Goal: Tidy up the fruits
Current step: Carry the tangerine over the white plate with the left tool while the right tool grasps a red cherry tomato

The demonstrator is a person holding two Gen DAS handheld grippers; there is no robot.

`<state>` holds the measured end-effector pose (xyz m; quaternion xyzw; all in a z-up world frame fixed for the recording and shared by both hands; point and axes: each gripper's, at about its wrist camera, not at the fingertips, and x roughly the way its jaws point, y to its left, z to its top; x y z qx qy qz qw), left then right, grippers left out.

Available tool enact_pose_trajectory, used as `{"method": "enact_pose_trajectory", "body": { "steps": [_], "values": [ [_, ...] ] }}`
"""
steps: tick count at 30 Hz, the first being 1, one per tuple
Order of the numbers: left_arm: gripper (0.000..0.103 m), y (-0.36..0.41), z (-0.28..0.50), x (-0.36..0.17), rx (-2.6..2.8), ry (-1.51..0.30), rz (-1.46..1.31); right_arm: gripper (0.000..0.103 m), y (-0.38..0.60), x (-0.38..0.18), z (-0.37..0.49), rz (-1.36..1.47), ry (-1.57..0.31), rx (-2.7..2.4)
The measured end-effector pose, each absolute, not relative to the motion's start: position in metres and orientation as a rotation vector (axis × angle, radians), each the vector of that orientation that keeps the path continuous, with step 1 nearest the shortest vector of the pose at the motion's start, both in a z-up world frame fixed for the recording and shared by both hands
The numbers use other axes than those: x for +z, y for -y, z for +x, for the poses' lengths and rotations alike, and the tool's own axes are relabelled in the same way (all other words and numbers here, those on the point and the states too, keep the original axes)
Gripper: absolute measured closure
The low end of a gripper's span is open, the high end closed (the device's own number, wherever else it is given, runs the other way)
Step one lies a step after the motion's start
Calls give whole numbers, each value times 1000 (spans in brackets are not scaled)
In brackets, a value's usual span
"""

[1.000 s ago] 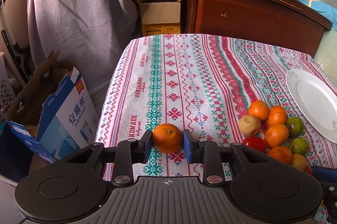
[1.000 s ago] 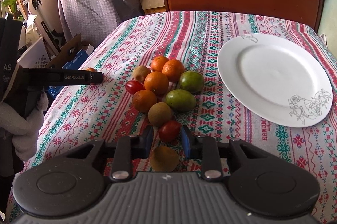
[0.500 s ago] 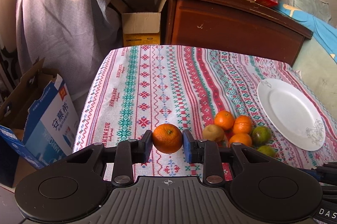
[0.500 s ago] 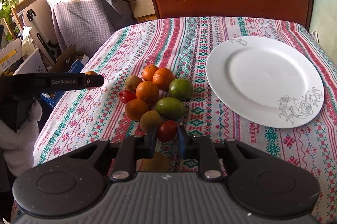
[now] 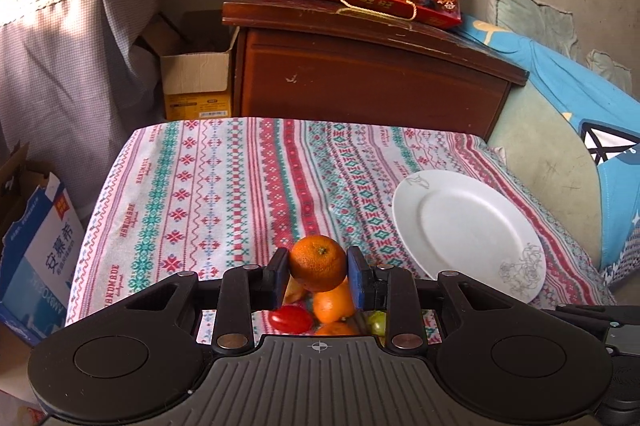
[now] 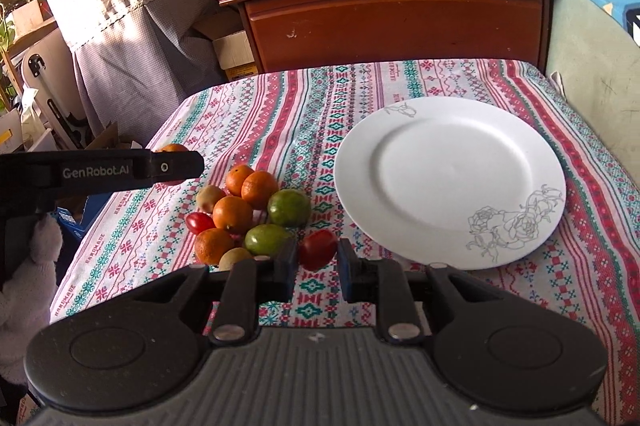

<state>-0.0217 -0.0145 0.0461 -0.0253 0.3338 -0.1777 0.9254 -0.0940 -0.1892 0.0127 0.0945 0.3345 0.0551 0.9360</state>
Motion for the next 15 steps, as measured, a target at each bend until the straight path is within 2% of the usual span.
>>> {"method": "enact_pose_trajectory", "body": {
  "steps": [15],
  "values": [
    [75, 72, -7, 46, -456, -702, -30, 82, 253, 34, -79, 286, -566, -46]
  ]
}}
